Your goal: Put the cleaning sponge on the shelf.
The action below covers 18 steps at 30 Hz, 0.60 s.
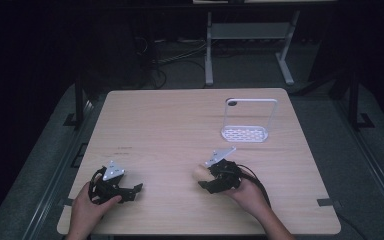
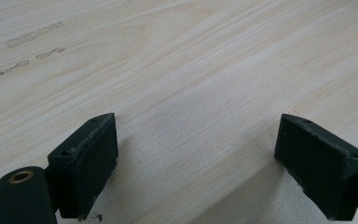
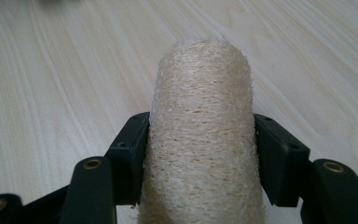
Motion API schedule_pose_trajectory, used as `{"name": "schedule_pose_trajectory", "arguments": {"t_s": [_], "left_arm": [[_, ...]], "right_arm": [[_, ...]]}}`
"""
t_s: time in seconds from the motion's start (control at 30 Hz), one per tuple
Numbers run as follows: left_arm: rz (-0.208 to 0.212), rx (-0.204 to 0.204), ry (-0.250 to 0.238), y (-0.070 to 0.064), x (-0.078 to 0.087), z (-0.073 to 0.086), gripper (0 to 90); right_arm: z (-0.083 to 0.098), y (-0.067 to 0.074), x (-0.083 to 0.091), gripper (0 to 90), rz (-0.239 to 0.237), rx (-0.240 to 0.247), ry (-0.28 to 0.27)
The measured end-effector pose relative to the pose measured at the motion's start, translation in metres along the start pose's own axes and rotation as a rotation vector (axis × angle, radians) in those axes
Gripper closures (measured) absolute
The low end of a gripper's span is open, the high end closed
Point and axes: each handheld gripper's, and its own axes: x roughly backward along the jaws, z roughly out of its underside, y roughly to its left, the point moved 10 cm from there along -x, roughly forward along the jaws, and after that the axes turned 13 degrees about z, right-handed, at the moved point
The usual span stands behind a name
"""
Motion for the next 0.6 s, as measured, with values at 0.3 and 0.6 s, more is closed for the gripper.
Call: {"name": "schedule_pose_trajectory", "arguments": {"t_s": [0.3,0.6], "left_arm": [[0.0,-0.002,0.001,0.0,0.0,0.0,12.7],[0.0,-0.002,0.001,0.0,0.0,0.0,12.7]], "right_arm": [[0.002,-0.012,0.004,41.4,0.021,-0.019,-0.004],[0.005,-0.026,0.007,41.4,0.044,-0.041,-0.005]]}}
